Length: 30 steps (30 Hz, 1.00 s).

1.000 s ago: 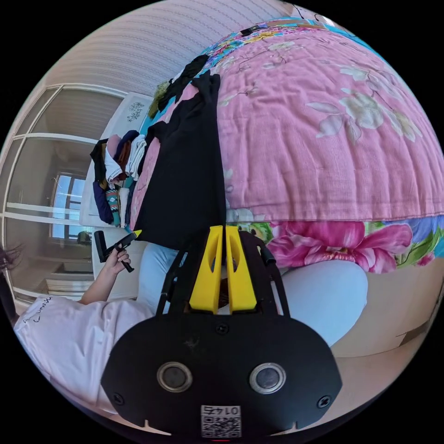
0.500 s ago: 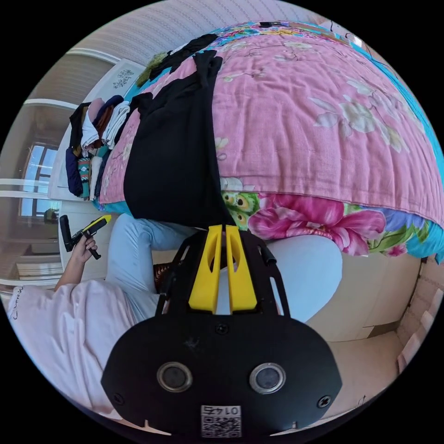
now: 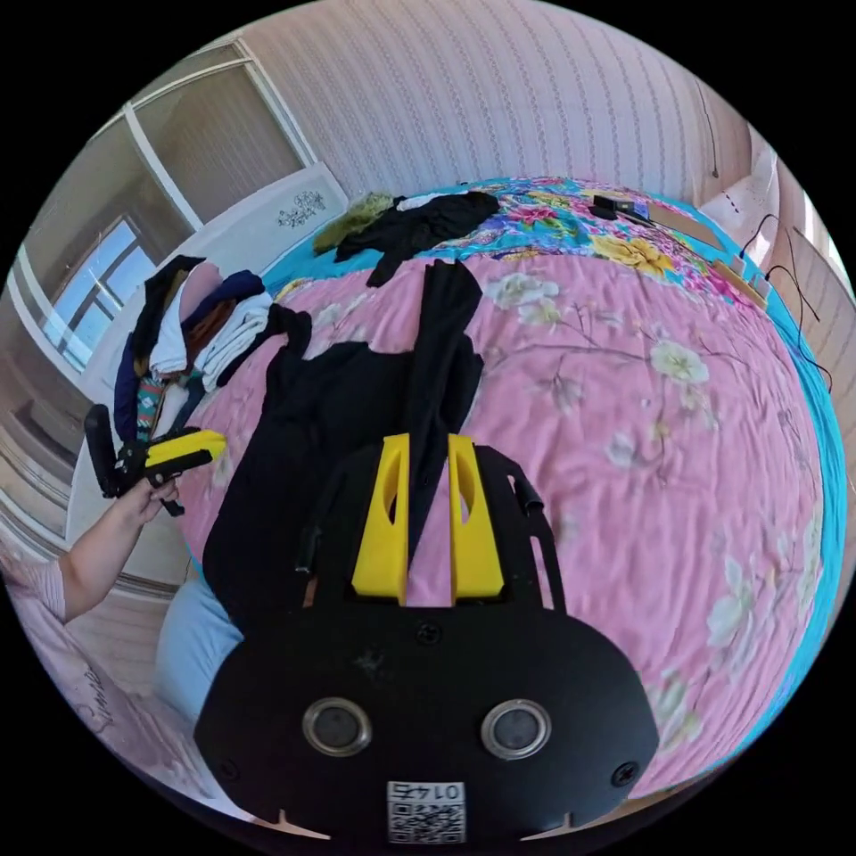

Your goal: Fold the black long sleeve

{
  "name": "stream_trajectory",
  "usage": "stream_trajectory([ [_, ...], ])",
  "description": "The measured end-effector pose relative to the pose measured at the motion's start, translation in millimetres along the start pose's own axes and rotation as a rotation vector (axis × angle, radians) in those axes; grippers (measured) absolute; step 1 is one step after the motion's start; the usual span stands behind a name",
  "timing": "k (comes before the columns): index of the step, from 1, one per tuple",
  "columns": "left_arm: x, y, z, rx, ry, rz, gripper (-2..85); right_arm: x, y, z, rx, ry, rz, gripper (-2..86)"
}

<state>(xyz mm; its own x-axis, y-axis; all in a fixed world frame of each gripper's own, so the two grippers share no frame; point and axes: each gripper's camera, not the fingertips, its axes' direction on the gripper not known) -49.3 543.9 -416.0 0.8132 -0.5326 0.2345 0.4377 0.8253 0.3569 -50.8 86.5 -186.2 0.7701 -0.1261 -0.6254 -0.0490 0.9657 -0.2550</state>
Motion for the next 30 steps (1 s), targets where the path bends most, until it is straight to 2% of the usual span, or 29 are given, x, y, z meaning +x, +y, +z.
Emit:
stream_trajectory([
  [2,-4,-37,46,-0.049,0.008,-0.027,3.7,24,-63,46,-0.004,-0.044,0.066,9.2],
  [5,1,-72,113,-0.173,0.02,-0.027,4.2,51,-108,98,-0.039,-0.114,0.161,8.2],
  [7,10,-79,140,-0.225,-0.008,-0.003,4.0,63,-114,119,-0.119,-0.125,0.179,4.5],
  [9,19,-87,150,-0.215,-0.011,0.027,3.1,80,-101,105,-0.048,-0.155,0.214,1.8],
  [11,26,-94,155,-0.236,-0.013,0.038,2.0,104,-59,45,0.128,-0.18,0.282,1.1],
  [14,44,-109,152,-0.249,-0.028,0.075,1.4,129,23,-33,0.229,-0.076,0.419,1.2],
  [20,123,-144,130,-0.225,0.045,0.15,1.3,170,143,-93,-0.065,0.071,0.607,2.5],
  [24,190,-178,150,-0.254,0.094,0.092,1.8,212,138,-104,-0.068,0.046,0.578,3.4],
  [26,217,-197,171,-0.249,0.09,0.07,2.2,239,98,-87,-0.092,0.014,0.441,4.6],
  [30,262,-242,242,-0.272,0.119,0.056,4.6,270,36,-37,-0.107,-0.061,0.308,7.1],
])
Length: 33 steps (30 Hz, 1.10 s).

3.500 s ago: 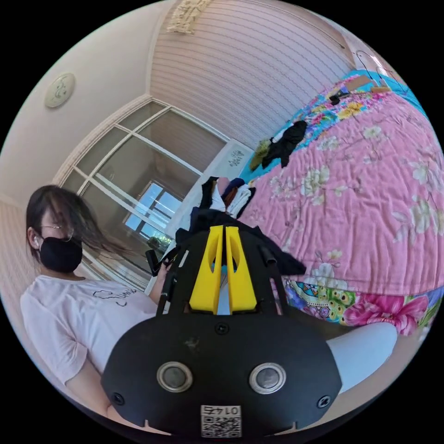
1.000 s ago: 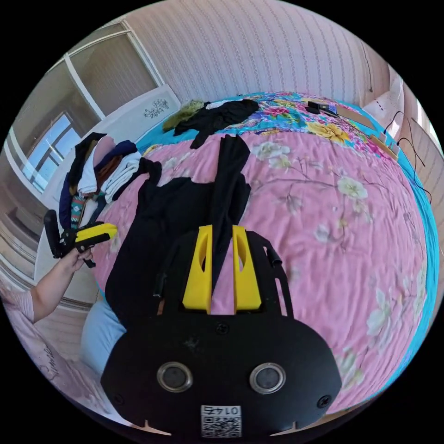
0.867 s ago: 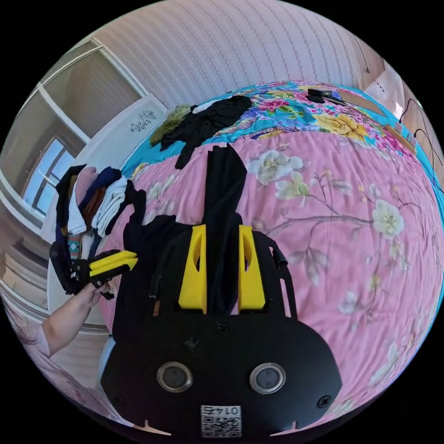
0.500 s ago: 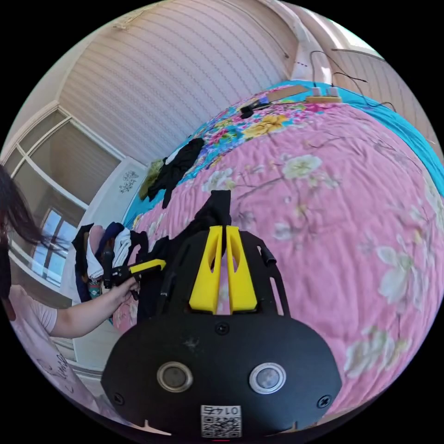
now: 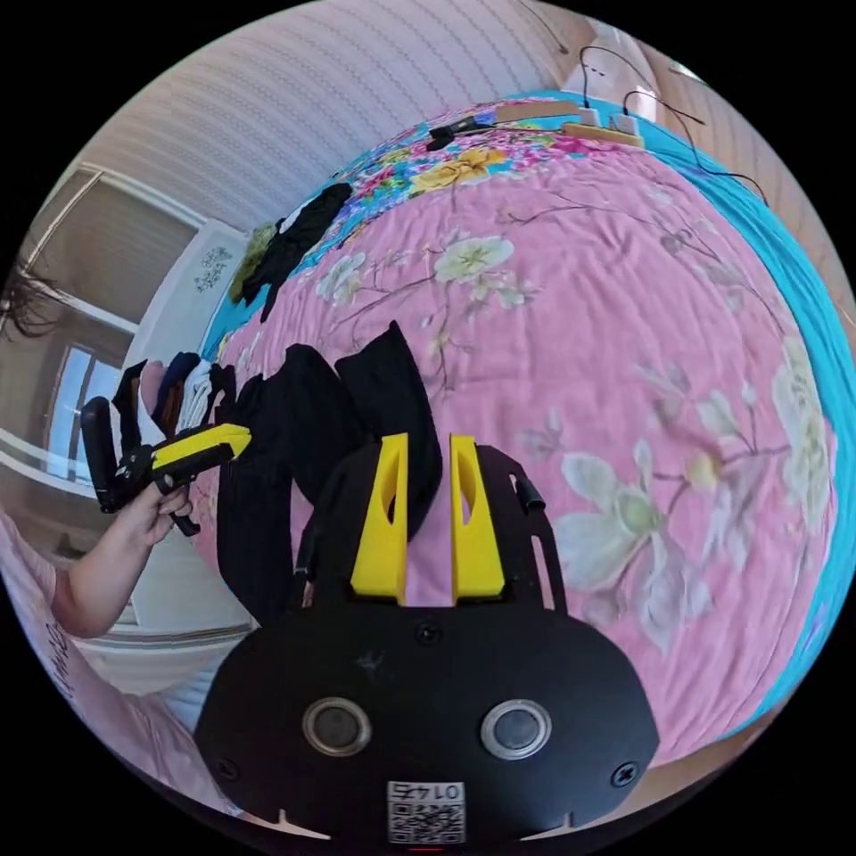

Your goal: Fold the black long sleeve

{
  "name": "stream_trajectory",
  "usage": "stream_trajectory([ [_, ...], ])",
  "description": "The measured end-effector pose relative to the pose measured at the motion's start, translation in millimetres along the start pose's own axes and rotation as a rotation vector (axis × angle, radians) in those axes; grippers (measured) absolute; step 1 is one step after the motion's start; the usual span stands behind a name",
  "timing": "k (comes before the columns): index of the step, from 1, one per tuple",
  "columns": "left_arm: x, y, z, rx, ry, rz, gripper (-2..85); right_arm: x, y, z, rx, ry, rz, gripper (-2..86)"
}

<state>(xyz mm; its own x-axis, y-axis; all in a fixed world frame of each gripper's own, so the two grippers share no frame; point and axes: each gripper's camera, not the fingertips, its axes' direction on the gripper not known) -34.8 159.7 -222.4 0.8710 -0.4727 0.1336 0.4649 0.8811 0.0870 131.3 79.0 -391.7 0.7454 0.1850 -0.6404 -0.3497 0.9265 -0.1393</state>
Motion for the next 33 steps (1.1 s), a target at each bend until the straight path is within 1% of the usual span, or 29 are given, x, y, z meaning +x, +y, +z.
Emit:
stream_trajectory([
  [2,8,-21,31,-0.031,-0.005,0.013,5.6,14,-28,40,-0.083,0.007,0.003,5.3],
  [3,12,-31,54,-0.082,-0.019,0.028,5.9,19,-30,47,-0.101,0.016,0.026,3.9],
  [4,13,-34,65,-0.111,-0.02,0.031,5.9,30,-28,41,-0.046,-0.001,0.067,1.8],
  [5,14,-38,82,-0.148,-0.012,0.024,5.9,44,-24,31,-0.03,-0.104,0.098,0.4],
  [6,15,-39,87,-0.118,-0.012,0.024,5.8,50,-19,24,-0.02,-0.15,0.11,0.2],
  [7,15,-39,89,-0.109,-0.011,0.031,5.7,60,-3,2,0.034,-0.174,0.142,0.0],
  [8,15,-40,92,-0.101,-0.003,0.037,5.5,69,17,-23,0.083,-0.147,0.166,-0.1],
  [10,14,-43,97,-0.097,0.021,0.031,5.1,82,48,-55,0.105,-0.076,0.215,0.1],
  [12,14,-49,105,-0.088,0.038,0.037,4.9,94,70,-72,0.112,-0.087,0.27,0.5],
  [15,16,-59,118,-0.095,0.04,0.071,4.6,89,61,-61,0.098,-0.096,0.222,3.3],
  [16,16,-61,120,-0.097,0.043,0.072,4.4,83,46,-47,0.079,-0.083,0.197,6.3],
  [18,14,-67,128,-0.098,0.062,0.059,3.5,78,21,-18,0.03,-0.11,0.149,8.6],
  [19,14,-68,129,-0.097,0.066,0.058,3.2,77,8,4,-0.025,-0.096,0.147,8.1],
  [20,15,-71,132,-0.097,0.077,0.063,1.3,80,2,20,-0.077,-0.045,0.188,5.8],
  [22,15,-75,136,-0.097,0.082,0.061,-0.1,82,7,10,-0.024,0.001,0.175,1.3],
  [23,16,-78,138,-0.095,0.079,0.063,-0.5,87,15,0,-0.023,-0.075,0.179,0.3],
  [25,17,-81,137,-0.083,0.084,0.062,-0.8,97,38,-25,0.033,-0.154,0.209,0.0],
  [28,17,-84,140,-0.074,0.098,0.053,-0.9,114,75,-62,0.068,-0.113,0.274,0.5],
  [29,16,-85,145,-0.083,0.101,0.039,-1.0,117,78,-67,0.078,-0.125,0.266,1.1],
  [31,16,-86,153,-0.087,0.102,0.022,-1.0,116,68,-63,0.086,-0.125,0.217,3.3],
  [32,16,-88,156,-0.088,0.103,0.019,-1.0,114,56,-51,0.065,-0.112,0.199,6.2],
  [33,17,-90,159,-0.097,0.1,0.026,-1.0,114,49,-43,0.045,-0.116,0.196,6.7],
])
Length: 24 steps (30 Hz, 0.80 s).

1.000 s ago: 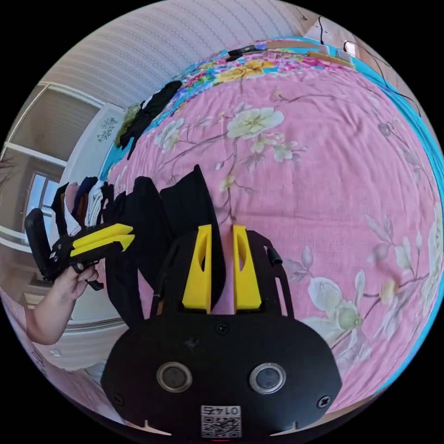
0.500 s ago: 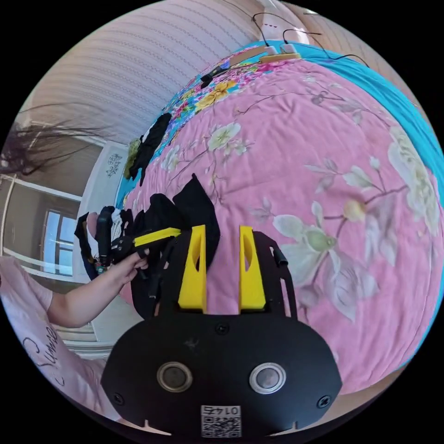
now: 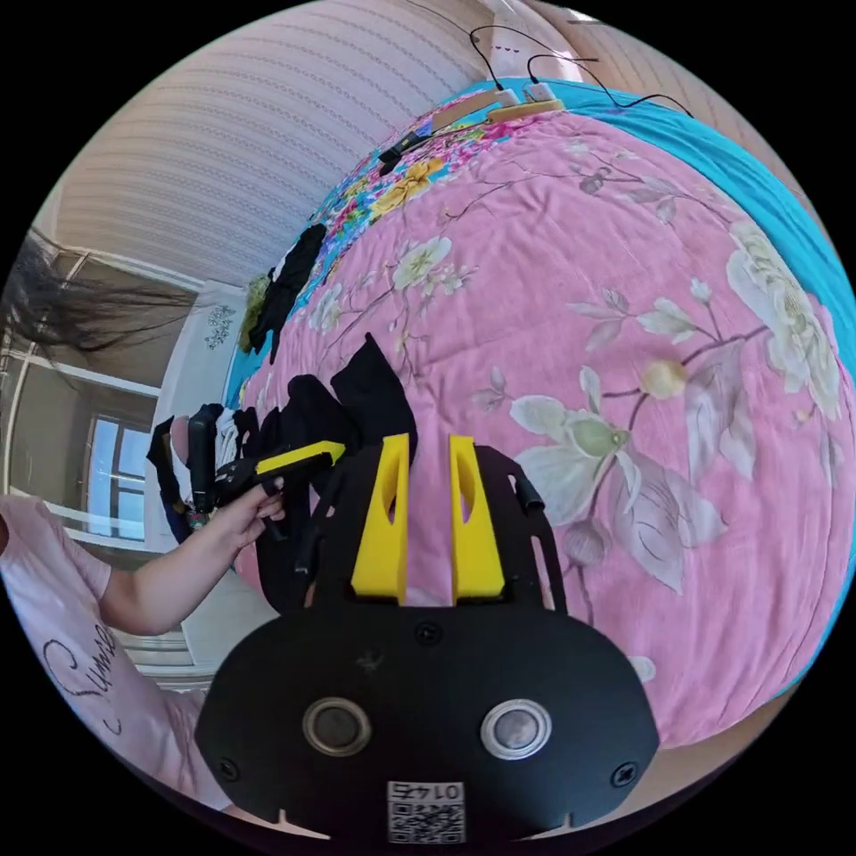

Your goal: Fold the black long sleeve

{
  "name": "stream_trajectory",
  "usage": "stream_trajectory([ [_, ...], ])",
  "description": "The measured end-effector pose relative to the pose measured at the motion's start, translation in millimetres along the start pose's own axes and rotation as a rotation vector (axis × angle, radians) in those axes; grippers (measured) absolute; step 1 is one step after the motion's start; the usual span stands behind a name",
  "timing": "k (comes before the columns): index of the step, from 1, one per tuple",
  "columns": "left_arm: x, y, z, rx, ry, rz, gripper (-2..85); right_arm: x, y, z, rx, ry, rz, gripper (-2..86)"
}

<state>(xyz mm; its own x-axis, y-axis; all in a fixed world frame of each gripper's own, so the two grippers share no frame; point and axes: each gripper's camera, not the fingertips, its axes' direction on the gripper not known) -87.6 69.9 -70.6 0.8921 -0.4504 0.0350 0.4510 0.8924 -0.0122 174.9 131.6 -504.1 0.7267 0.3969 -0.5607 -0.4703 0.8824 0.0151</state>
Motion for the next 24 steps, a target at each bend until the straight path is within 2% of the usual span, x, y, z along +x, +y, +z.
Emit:
stream_trajectory([
  [3,2,-9,7,-0.03,-0.014,0.034,-1.0,3,-16,44,-0.152,-0.102,0.007,6.0],
  [7,3,-17,14,-0.053,-0.015,0.042,-1.0,8,8,4,-0.015,-0.113,0.034,0.9],
  [10,3,-19,17,-0.047,-0.006,0.04,-1.0,17,47,-66,0.141,-0.047,0.116,0.2],
  [12,3,-21,20,-0.046,-0.006,0.04,-1.0,20,74,-100,0.174,0.007,0.16,0.0],
  [14,3,-22,22,-0.046,-0.007,0.047,-1.0,24,107,-130,0.198,0.154,0.231,-0.1],
  [19,4,-23,25,-0.037,-0.005,0.067,-1.0,46,118,-135,0.115,0.239,0.25,0.5],
  [24,7,-23,28,-0.026,-0.014,0.068,-1.0,58,62,-108,0.119,0.251,0.148,5.1],
])
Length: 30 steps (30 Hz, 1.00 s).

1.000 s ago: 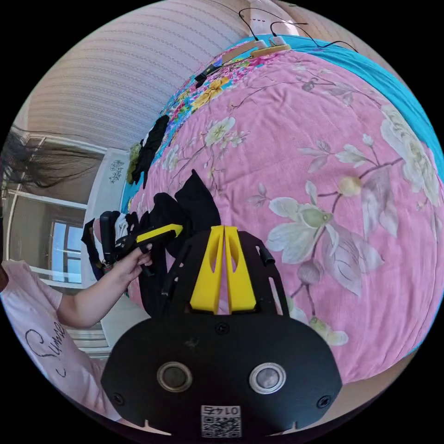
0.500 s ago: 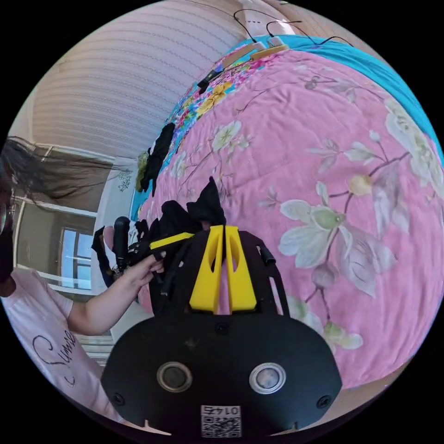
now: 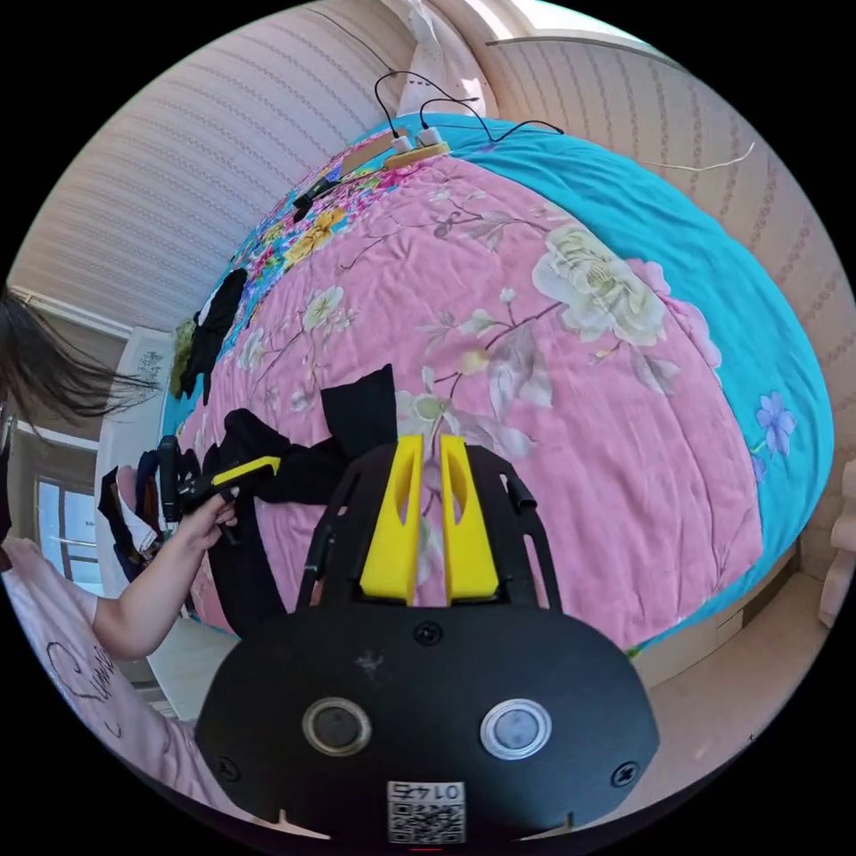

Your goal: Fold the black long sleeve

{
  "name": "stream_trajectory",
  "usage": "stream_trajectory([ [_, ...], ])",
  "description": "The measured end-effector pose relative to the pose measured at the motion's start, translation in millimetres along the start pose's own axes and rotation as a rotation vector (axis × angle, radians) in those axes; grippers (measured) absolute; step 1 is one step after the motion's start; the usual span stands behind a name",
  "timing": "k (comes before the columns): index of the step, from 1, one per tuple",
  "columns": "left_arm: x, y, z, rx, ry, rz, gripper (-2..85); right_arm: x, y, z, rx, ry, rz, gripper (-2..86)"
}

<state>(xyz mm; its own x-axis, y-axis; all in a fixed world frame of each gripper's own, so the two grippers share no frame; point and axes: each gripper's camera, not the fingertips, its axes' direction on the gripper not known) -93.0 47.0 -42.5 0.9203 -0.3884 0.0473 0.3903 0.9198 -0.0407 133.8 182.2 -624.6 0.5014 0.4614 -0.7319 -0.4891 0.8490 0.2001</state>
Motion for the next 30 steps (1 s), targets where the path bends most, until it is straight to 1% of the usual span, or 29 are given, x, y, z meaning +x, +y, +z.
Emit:
stream_trajectory([
  [2,1,1,1,0.006,-0.006,-0.005,-1.0,-7,-29,36,-0.046,-0.062,-0.042,9.2],
  [4,3,1,1,0.01,-0.01,-0.008,-1.0,-14,-42,64,-0.125,-0.11,-0.073,10.2],
  [6,4,1,1,0.014,-0.012,-0.004,-1.0,-23,-43,80,-0.151,-0.053,-0.108,9.4],
  [7,4,1,1,0.015,-0.01,-0.003,-1.0,-29,-39,78,-0.133,0.05,-0.143,4.8],
  [8,4,1,-1,0.017,-0.003,-0.011,-1.0,-30,-34,74,-0.138,0.082,-0.171,2.1],
  [9,3,2,-4,0.023,0.006,-0.02,-1.0,-29,-31,70,-0.142,0.068,-0.174,1.6],
  [11,3,5,-14,0.061,0.025,-0.035,-1.0,-11,-12,36,-0.09,-0.001,-0.121,0.5],
  [12,3,8,-24,0.115,0.047,-0.039,-1.0,-4,-6,25,-0.071,-0.008,-0.095,0.3],
  [15,4,12,-45,0.233,0.081,-0.035,-1.0,33,29,-35,0.0,0.006,0.083,0.0],
  [17,6,9,-45,0.261,0.107,-0.017,-1.0,63,55,-70,0.038,-0.034,0.243,0.0],
  [19,9,3,-34,0.212,0.086,-0.018,-1.0,80,67,-78,0.046,-0.052,0.305,0.1],
  [21,14,-3,-22,0.142,0.056,-0.017,-1.0,94,74,-74,0.034,0.019,0.321,0.5],
  [23,17,-5,-24,0.139,0.035,-0.009,-1.0,111,79,-65,-0.016,0.083,0.336,1.5],
  [27,34,-16,-39,0.164,-0.039,0.051,-0.9,115,83,-58,-0.023,0.077,0.22,6.0],
  [28,37,-20,-38,0.166,-0.045,0.058,-0.9,118,84,-50,-0.054,0.093,0.202,7.7],
  [30,48,-35,-24,0.163,-0.04,0.072,-0.8,122,82,-38,-0.067,0.066,0.183,9.6],
])
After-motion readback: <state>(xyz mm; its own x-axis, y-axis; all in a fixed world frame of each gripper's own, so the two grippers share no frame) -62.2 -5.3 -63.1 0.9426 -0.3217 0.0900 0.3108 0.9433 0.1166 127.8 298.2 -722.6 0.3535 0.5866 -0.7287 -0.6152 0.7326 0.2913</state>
